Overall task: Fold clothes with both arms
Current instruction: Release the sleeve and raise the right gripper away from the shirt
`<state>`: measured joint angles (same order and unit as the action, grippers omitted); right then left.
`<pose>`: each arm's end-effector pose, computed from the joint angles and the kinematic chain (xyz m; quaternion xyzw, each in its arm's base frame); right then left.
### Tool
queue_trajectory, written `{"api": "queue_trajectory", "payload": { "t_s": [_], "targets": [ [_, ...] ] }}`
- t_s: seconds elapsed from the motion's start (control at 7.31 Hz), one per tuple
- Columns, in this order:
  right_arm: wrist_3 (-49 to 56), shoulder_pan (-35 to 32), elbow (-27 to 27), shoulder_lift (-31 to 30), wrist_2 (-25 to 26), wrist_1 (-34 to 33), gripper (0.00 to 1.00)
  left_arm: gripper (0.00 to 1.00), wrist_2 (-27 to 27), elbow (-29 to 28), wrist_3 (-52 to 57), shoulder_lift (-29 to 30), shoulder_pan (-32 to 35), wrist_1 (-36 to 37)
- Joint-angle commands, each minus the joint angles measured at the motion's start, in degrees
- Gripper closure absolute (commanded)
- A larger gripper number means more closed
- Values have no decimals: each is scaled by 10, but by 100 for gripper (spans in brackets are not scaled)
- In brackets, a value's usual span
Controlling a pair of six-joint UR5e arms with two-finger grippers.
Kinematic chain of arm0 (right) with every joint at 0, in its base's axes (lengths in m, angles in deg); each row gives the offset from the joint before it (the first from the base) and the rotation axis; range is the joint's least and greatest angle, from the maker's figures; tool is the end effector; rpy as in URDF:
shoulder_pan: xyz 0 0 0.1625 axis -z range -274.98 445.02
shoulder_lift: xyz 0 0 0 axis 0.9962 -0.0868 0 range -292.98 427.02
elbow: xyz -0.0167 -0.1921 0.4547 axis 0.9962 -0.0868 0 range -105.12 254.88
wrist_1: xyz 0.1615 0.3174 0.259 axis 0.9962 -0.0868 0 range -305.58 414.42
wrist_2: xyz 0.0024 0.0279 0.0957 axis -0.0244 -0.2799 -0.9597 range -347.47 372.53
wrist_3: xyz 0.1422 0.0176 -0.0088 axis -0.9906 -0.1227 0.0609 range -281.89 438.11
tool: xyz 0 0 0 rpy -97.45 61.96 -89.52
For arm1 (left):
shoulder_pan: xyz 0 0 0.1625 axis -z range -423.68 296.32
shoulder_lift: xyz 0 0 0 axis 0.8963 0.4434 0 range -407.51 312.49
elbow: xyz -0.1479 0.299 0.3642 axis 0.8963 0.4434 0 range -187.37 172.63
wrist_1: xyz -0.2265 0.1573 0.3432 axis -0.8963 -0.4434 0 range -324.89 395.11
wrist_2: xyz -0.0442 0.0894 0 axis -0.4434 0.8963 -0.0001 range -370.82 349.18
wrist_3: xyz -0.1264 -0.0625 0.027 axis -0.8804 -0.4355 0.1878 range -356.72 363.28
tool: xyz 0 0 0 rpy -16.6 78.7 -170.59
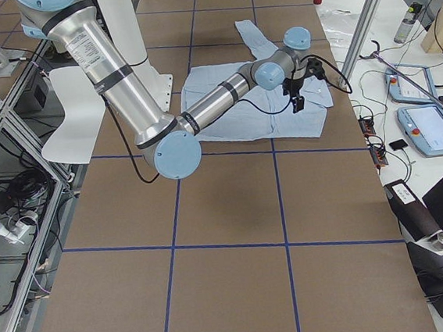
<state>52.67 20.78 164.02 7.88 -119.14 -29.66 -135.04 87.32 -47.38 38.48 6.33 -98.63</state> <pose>-0.2963 -0.7013 0.4049 0.1137 -0.4297 -0.1122 0.8888 0.1351 -0.5249 0.6652 0.1373 0.4311 -0.1267 0.8827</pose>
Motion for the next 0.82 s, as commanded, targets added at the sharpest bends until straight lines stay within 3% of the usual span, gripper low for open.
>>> {"api": "queue_trajectory", "payload": {
  "t_s": [0.0, 0.27, 0.68],
  "targets": [
    [84, -49, 2, -41, -14, -6, 0, 1, 50, -25, -39, -7, -28, -26],
    [94, -51, 22, -53, -16, -37, 0, 1, 66, -56, -62, -8, -42, -66],
    [94, -51, 29, -59, -15, -41, 0, 4, 113, -53, -184, -6, -135, -91]
  ]
}}
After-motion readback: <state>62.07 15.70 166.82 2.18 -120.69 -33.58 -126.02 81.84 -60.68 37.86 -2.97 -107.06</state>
